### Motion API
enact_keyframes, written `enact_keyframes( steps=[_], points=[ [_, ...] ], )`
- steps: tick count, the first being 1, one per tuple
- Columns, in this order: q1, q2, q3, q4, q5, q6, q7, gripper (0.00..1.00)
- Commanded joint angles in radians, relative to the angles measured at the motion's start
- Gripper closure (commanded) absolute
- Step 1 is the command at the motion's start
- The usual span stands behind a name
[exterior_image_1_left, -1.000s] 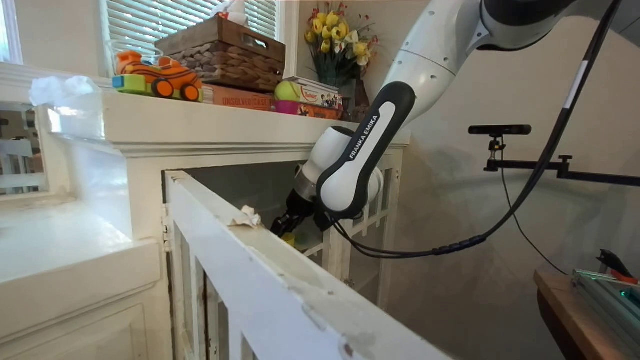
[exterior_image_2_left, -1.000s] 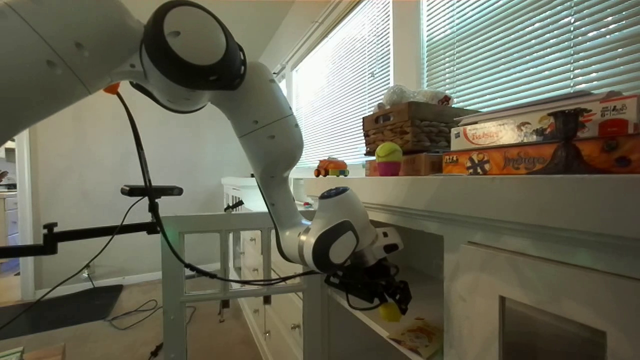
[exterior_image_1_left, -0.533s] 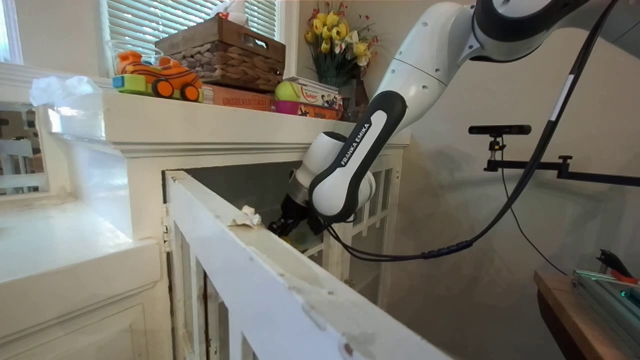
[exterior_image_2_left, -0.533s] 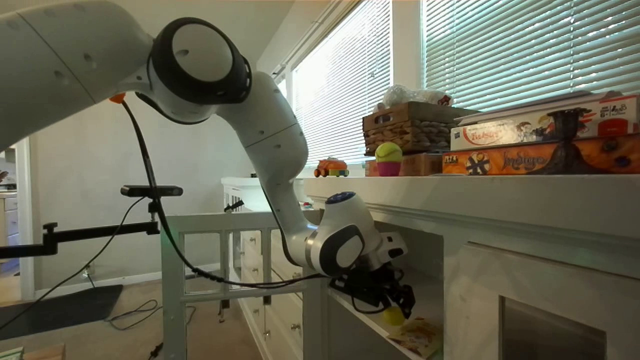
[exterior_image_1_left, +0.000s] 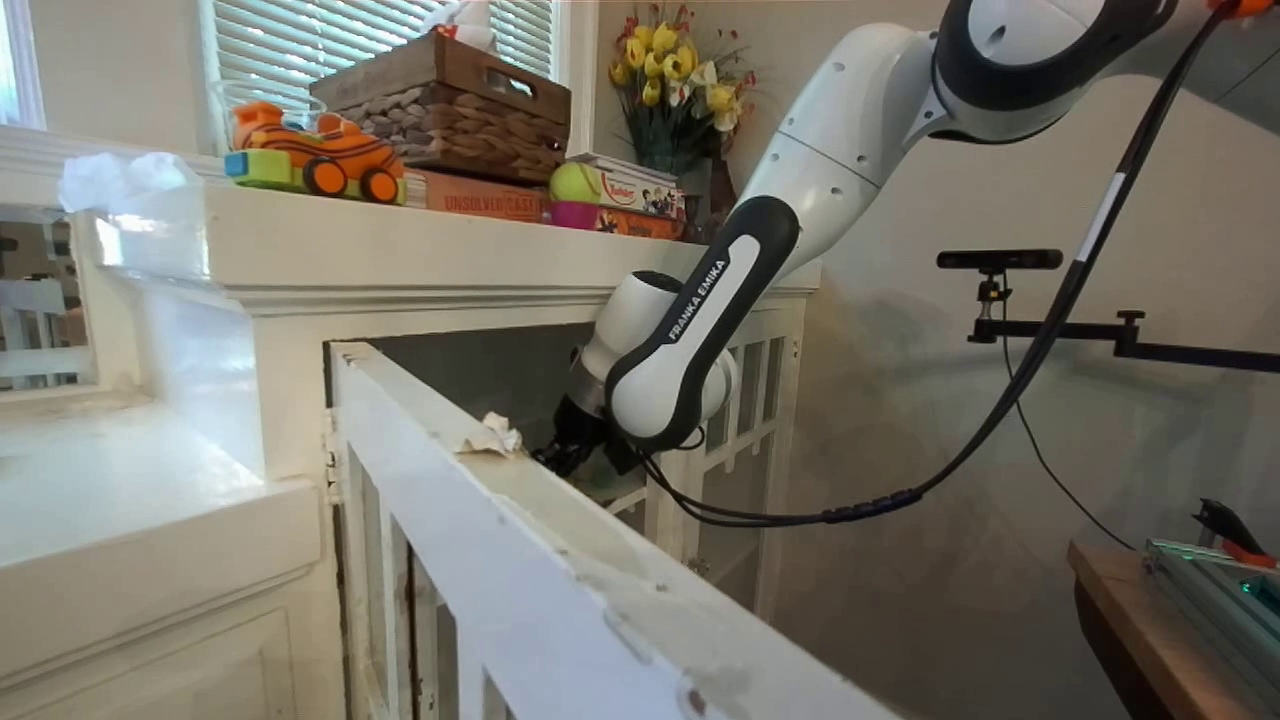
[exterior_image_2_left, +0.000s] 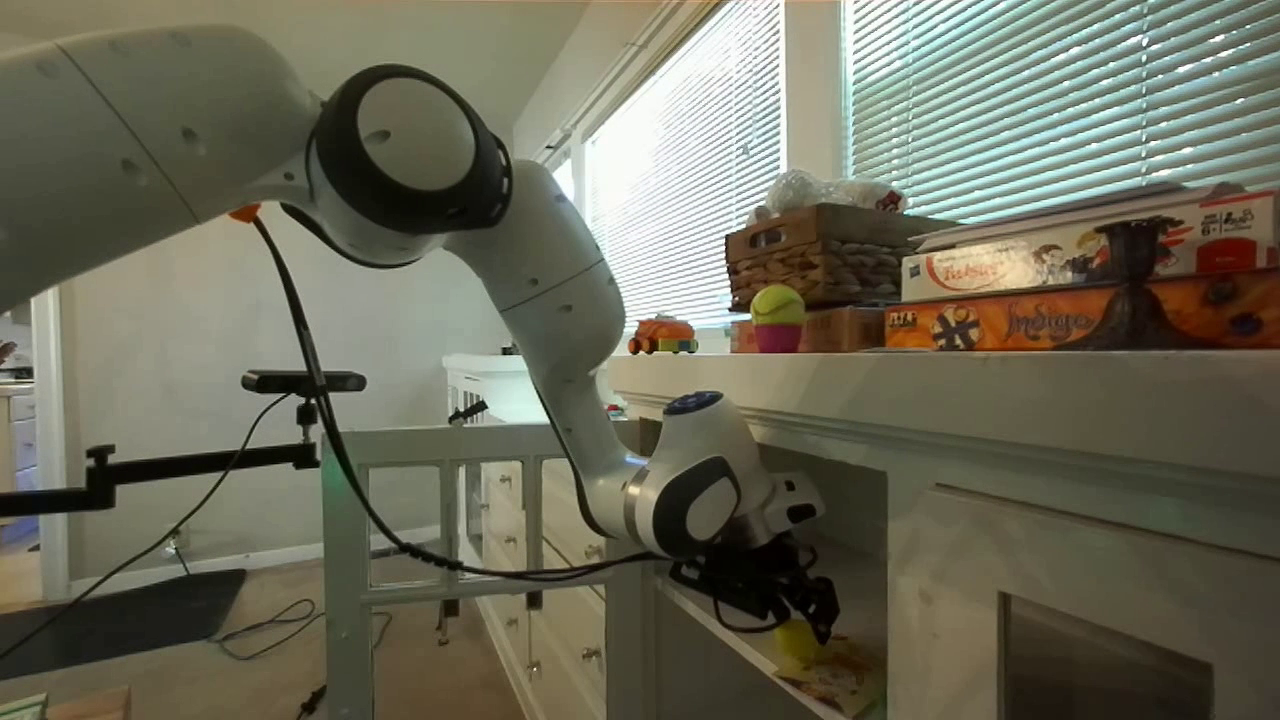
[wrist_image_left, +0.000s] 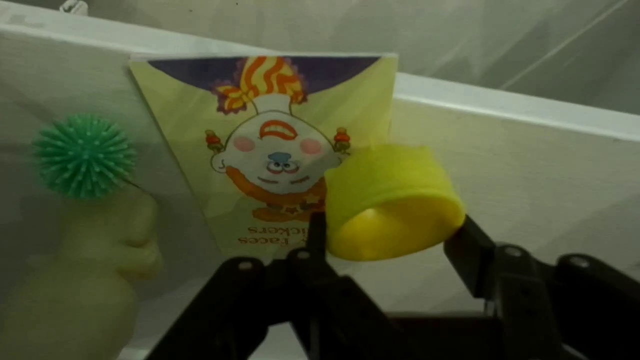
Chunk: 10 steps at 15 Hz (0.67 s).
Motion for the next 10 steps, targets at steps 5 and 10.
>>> enact_keyframes(
  steps=[5,10],
  points=[
    [0.017,0.018,-0.005,0.061,0.033,-0.049,0.022,0.00],
    [0.080,-0.014,-0.074,0.012,0.042,-0.038,0.074,0.00]
  ],
)
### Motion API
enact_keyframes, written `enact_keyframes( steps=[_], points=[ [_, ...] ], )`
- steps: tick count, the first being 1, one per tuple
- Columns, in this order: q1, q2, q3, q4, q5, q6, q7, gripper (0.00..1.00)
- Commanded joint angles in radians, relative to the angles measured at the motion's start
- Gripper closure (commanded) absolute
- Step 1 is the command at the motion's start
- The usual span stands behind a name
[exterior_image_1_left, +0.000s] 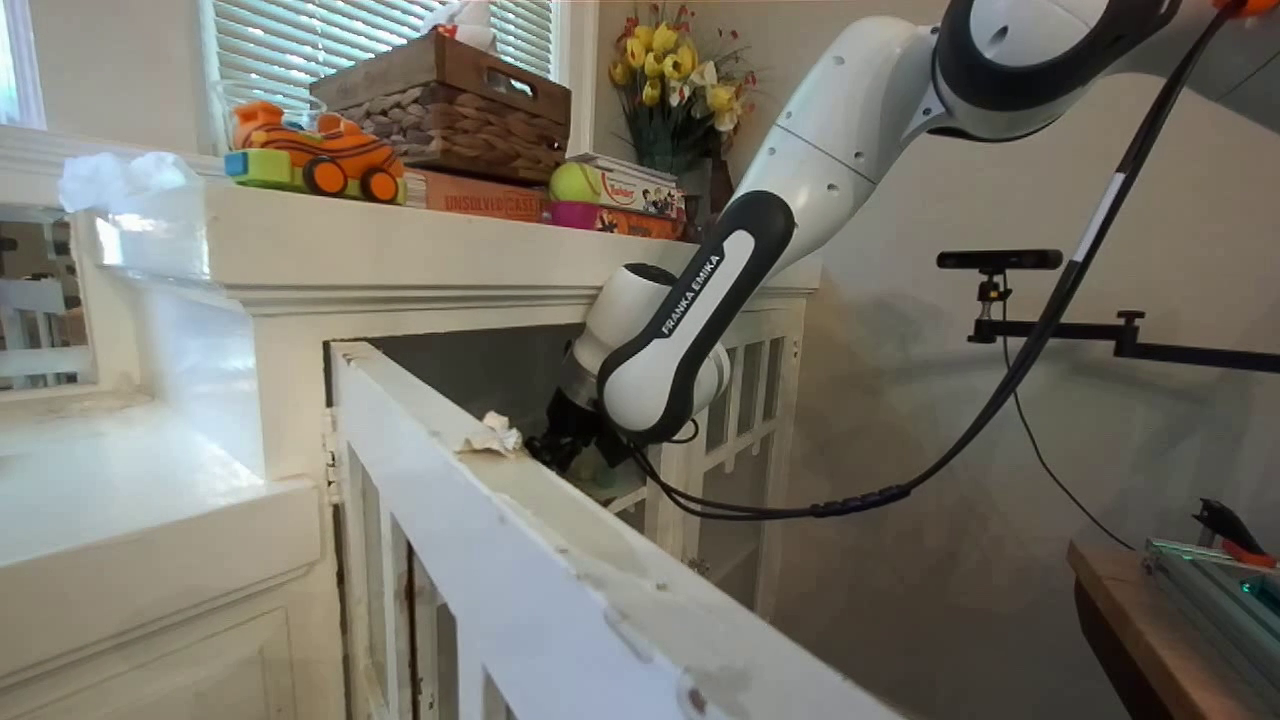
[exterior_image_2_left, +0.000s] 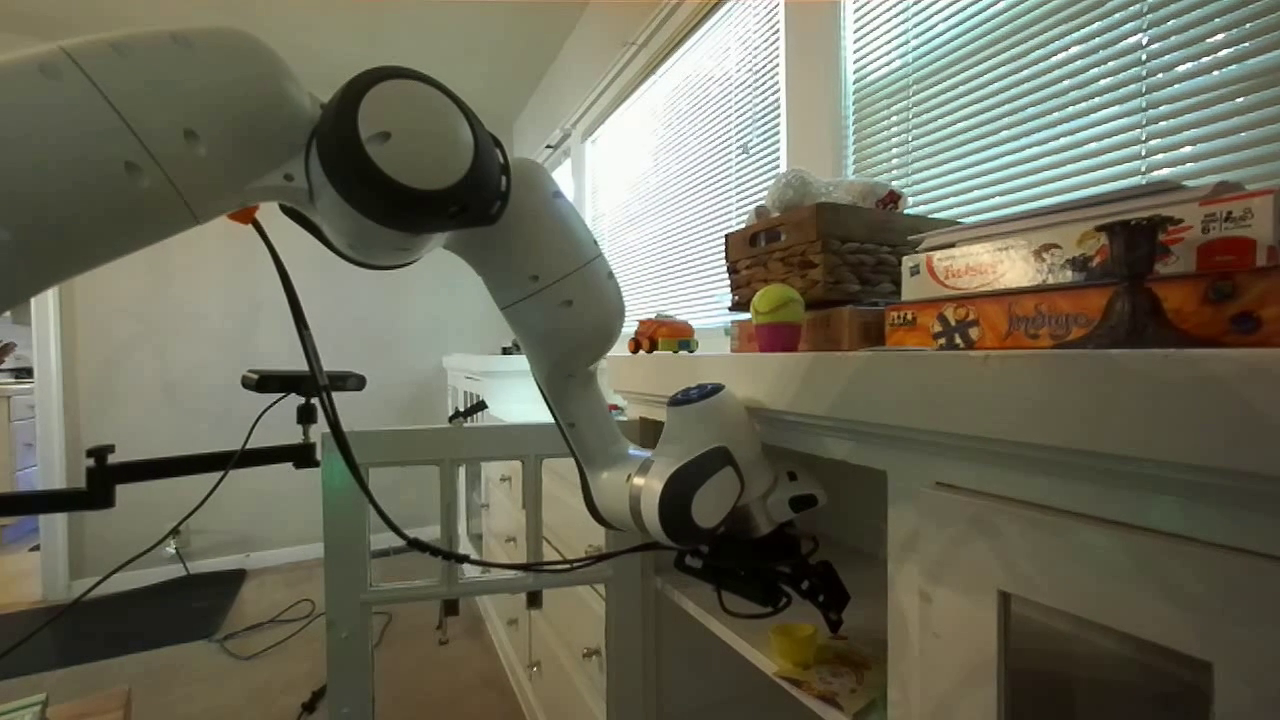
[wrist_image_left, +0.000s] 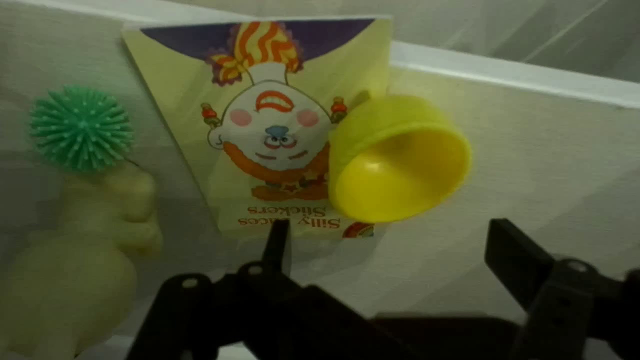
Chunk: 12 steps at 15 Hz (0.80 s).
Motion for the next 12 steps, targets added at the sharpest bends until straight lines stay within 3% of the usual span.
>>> enact_keyframes(
  steps=[1,12],
  points=[
    [0.068,-0.026,-0.061,-0.033,0.045,-0.011,0.057,0.00],
    [0.160,-0.188,-0.109,-0.297,0.063,0.050,0.094,0.00]
  ],
)
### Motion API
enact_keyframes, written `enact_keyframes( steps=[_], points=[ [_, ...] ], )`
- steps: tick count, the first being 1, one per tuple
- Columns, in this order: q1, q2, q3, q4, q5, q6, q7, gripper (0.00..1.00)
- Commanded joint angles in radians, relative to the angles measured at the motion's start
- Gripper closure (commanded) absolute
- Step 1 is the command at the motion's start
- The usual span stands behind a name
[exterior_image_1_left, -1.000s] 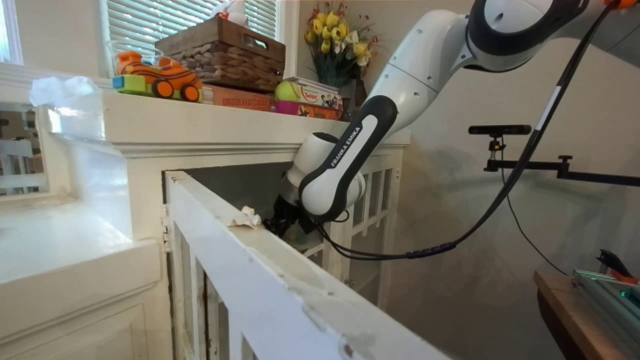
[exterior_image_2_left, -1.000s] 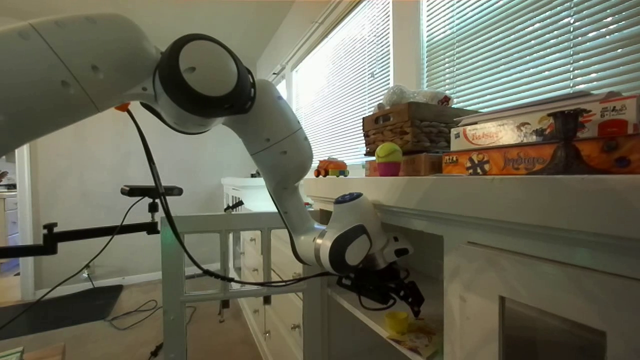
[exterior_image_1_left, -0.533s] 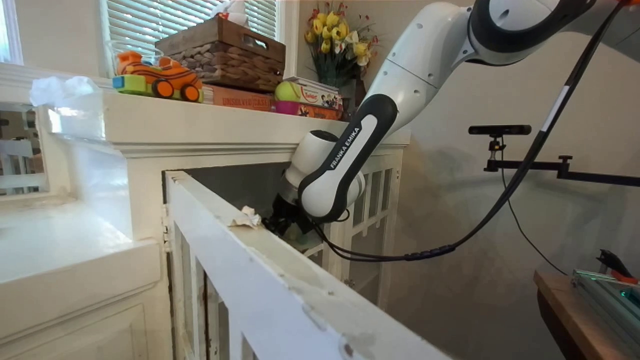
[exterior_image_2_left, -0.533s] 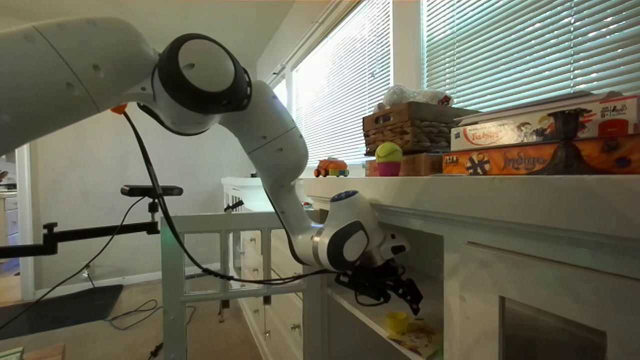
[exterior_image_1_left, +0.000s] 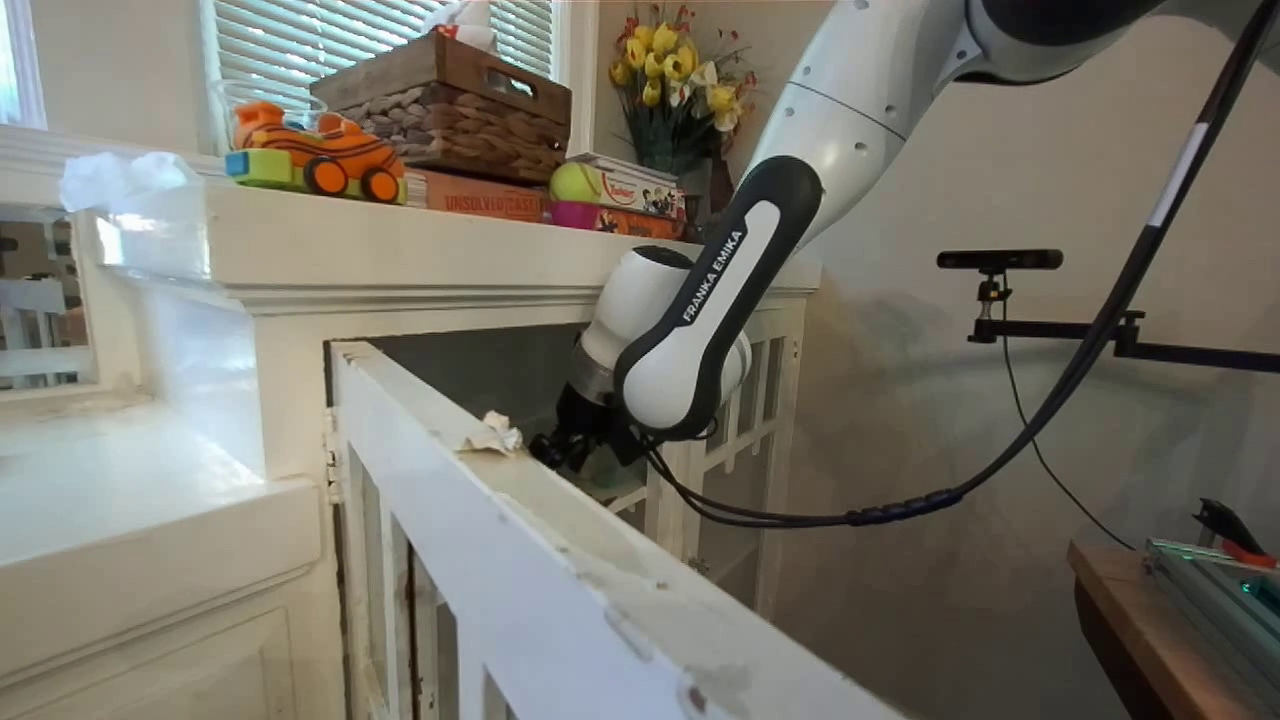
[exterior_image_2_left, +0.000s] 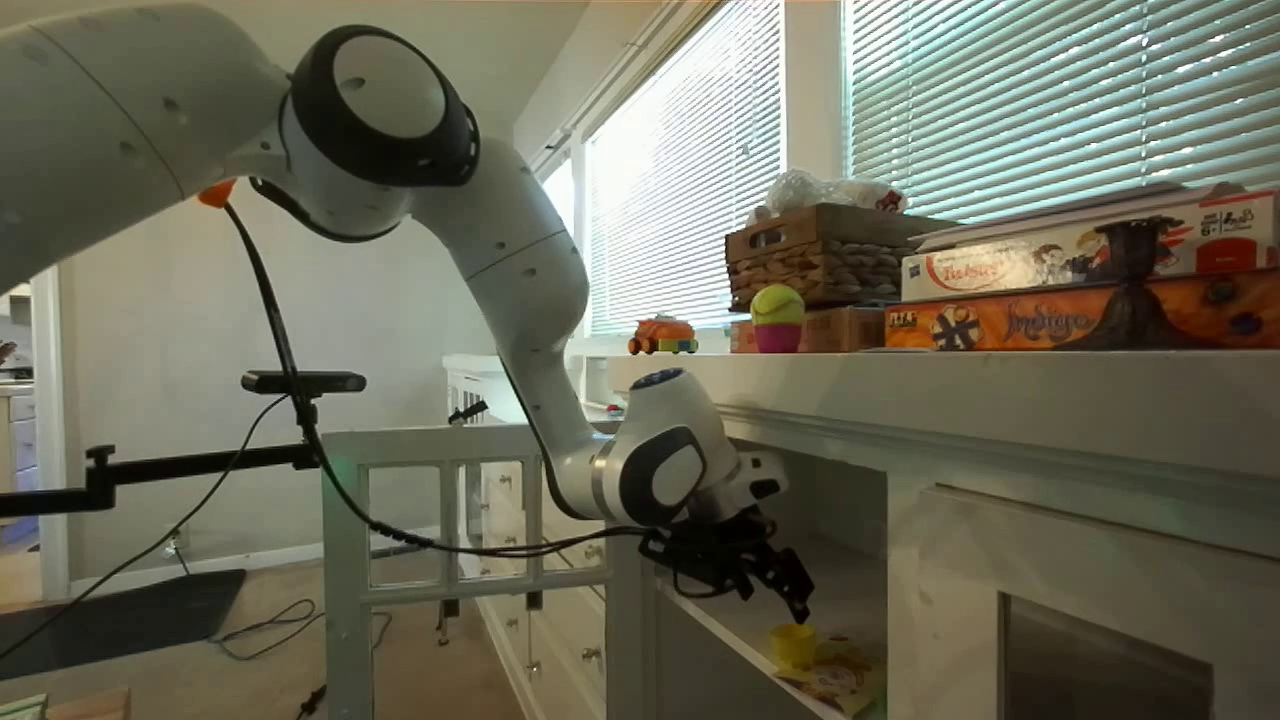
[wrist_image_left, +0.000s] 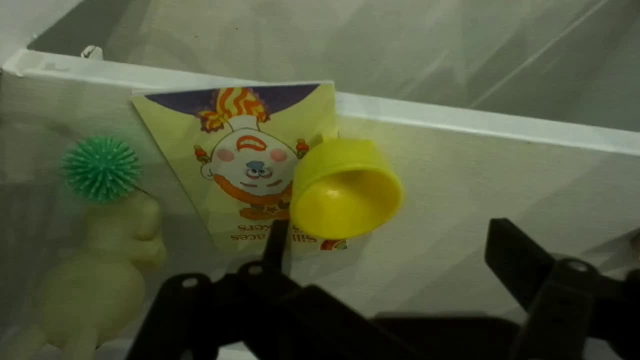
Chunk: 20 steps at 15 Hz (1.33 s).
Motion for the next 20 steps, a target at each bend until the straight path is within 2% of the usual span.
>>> enact_keyframes(
  steps=[1,5,9,12,16,17,20],
  points=[
    [0.031,-0.096,-0.010,-0.146,0.035,0.022,0.011,0.00],
    [0.034,-0.171,0.006,-0.255,0.033,0.026,0.001,0.00],
    [-0.005,-0.299,0.078,-0.415,0.025,-0.020,-0.024,0.00],
    [0.008,-0.401,0.069,-0.540,0.018,-0.068,-0.022,0.00],
    [0.113,-0.569,-0.095,-0.696,-0.043,-0.134,0.005,0.00],
    [0.161,-0.610,-0.171,-0.723,-0.089,-0.149,0.015,0.00],
    [0.217,-0.754,-0.293,-0.784,-0.220,-0.258,-0.009,0.00]
  ],
)
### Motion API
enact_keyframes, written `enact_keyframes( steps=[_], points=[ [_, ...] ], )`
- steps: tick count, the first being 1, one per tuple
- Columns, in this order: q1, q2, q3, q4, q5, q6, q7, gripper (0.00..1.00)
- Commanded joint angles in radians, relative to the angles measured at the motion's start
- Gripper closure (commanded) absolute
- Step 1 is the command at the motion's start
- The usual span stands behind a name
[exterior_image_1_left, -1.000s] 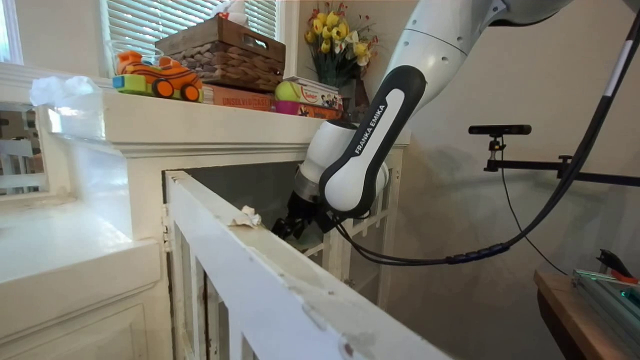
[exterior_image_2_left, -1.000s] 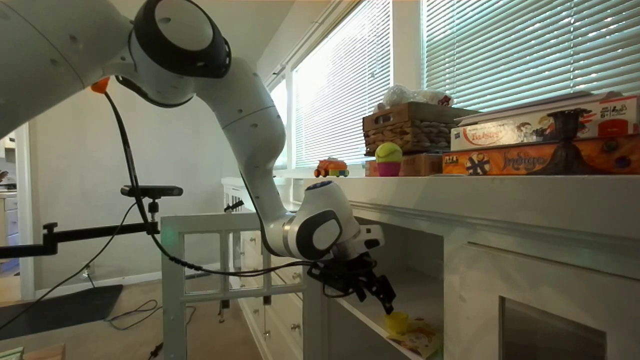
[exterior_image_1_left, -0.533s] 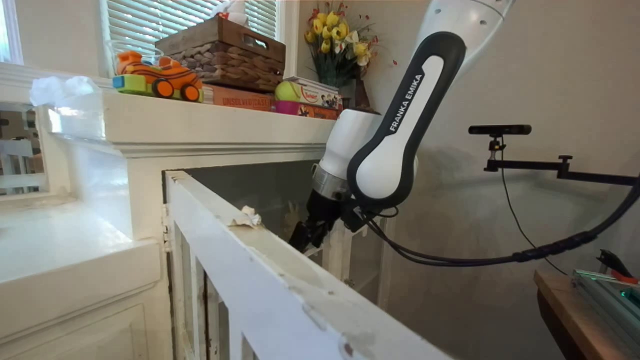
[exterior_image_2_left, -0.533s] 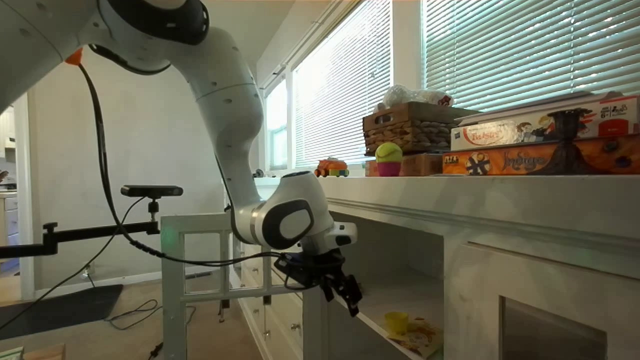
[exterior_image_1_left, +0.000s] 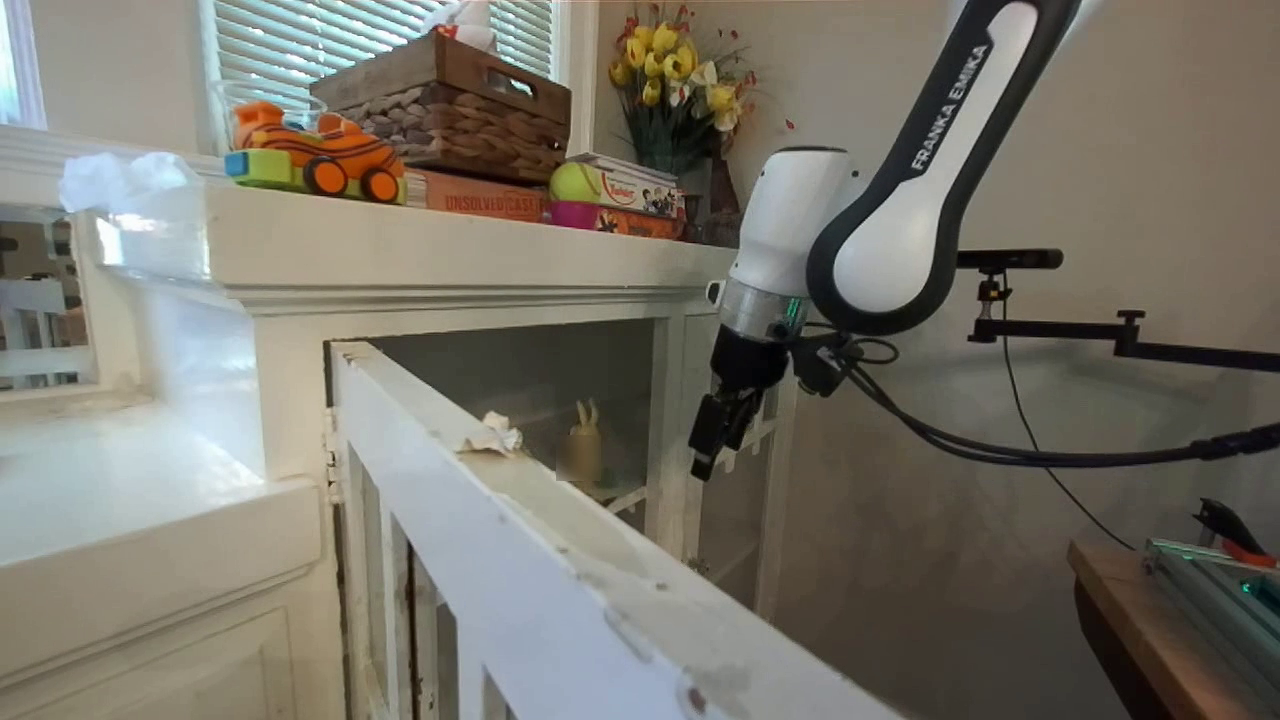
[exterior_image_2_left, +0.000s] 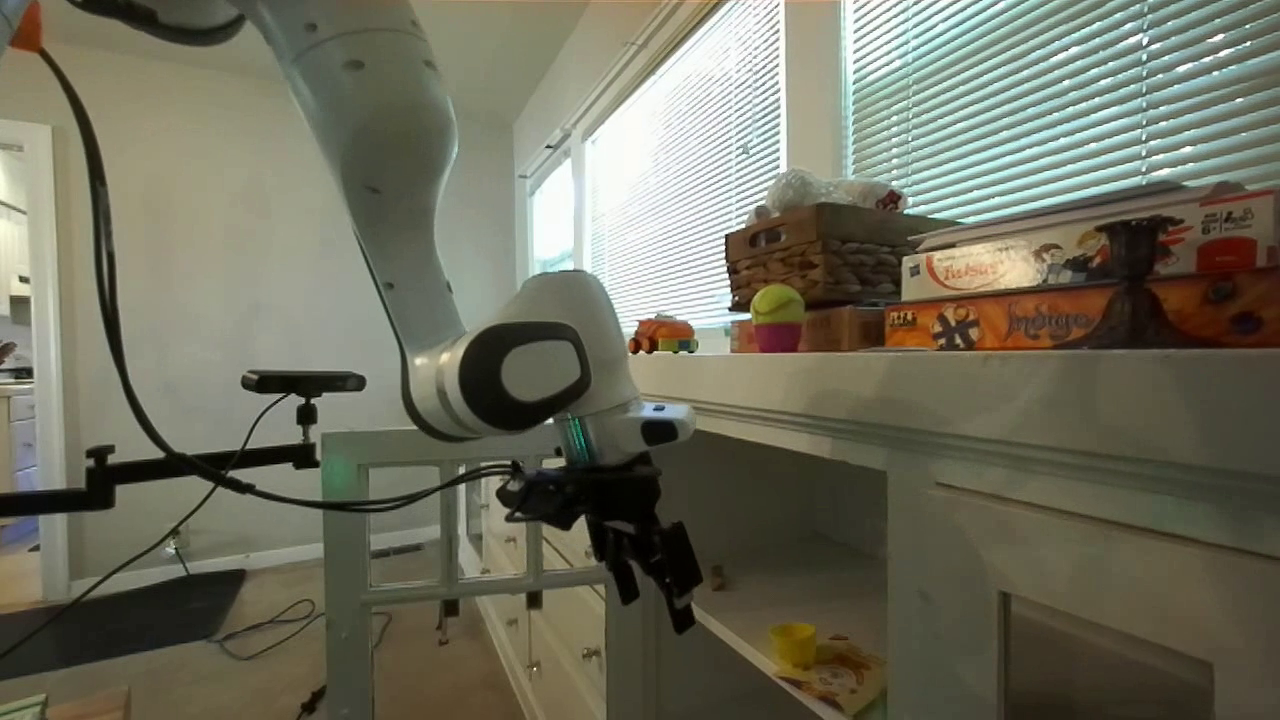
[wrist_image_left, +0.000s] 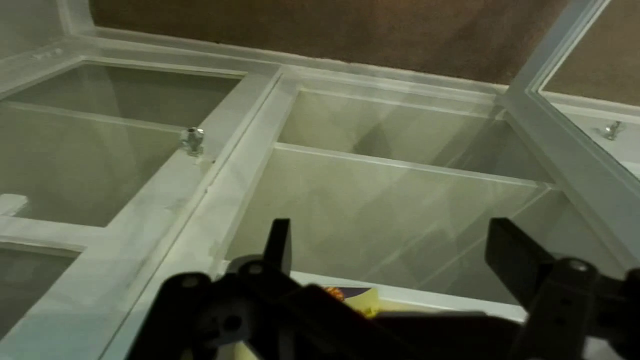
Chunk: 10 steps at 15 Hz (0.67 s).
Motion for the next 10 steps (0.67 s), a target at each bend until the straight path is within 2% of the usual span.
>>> enact_keyframes(
  steps=[1,4,5,6,8,10],
  points=[
    [0.034,-0.241,-0.078,-0.120,-0.107,-0.145,-0.059,0.00],
    [0.006,-0.402,-0.028,-0.181,0.040,-0.237,-0.266,0.00],
    [-0.108,-0.458,0.090,-0.198,0.064,-0.275,-0.306,0.00],
    [-0.107,-0.496,0.100,-0.210,0.130,-0.306,-0.375,0.00],
    [-0.134,-0.553,0.128,-0.209,0.185,-0.379,-0.438,0.00],
    [-0.173,-0.592,0.151,-0.208,0.170,-0.429,-0.435,0.00]
  ],
)
